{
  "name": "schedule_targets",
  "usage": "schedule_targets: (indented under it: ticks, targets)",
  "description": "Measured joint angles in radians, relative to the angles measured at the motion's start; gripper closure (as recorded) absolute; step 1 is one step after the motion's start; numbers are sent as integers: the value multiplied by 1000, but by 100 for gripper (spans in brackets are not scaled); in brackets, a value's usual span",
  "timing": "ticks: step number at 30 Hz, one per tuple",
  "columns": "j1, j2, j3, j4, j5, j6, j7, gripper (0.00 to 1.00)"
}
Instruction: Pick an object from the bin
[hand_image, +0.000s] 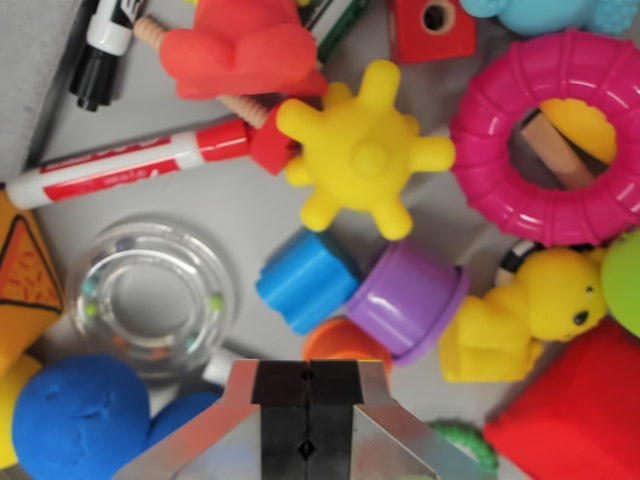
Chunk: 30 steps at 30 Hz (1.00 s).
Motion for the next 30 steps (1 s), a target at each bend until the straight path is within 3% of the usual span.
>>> schedule_targets:
  ticks: [11,30]
  targets:
    - [0,-79,0,21,-7,-103,5,100]
    - [0,-155,0,64,-11,-227,8,100]
